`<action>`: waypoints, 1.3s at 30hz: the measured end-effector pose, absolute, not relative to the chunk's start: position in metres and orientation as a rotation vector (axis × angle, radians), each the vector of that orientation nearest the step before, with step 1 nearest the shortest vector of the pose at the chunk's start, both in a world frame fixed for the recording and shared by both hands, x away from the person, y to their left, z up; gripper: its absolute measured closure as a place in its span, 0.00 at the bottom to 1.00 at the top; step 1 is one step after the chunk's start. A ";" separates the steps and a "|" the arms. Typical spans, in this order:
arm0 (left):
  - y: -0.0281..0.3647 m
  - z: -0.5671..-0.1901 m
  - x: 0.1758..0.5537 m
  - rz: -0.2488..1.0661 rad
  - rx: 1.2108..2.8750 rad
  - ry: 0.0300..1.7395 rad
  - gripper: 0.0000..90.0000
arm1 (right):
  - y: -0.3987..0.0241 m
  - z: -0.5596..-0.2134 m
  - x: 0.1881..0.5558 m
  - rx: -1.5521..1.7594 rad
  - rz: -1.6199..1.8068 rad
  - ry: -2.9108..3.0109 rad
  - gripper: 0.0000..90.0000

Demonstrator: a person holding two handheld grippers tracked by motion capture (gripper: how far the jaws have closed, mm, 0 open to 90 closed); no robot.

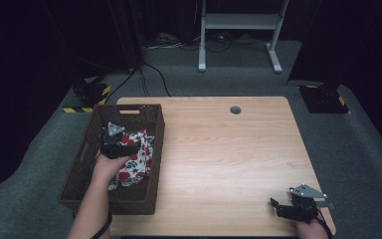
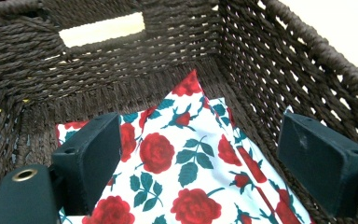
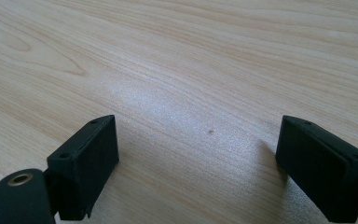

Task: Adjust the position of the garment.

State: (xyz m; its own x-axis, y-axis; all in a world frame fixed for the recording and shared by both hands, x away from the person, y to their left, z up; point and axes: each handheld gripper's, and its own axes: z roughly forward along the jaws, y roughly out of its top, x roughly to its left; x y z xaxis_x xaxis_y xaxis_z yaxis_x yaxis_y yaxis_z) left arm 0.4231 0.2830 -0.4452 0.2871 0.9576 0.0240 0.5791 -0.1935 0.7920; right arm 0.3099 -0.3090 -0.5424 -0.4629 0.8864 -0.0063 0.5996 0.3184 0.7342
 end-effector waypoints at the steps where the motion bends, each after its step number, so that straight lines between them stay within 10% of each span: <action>1: 0.284 -0.445 0.423 0.705 1.869 1.380 0.16 | -0.309 -0.542 0.310 1.317 0.948 2.180 0.14; 39: 0.273 -0.429 0.399 0.755 1.686 1.318 0.08 | -0.309 -0.542 0.310 1.317 0.954 2.184 0.14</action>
State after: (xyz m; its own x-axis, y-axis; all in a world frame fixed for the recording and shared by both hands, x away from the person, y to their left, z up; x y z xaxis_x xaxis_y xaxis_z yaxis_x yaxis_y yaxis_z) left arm 0.3992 0.2731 -0.4293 0.2638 0.9638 -0.0391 0.4544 -0.0884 0.8864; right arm 0.3097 -0.3090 -0.5424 -0.4663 0.8846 -0.0018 0.5999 0.3177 0.7343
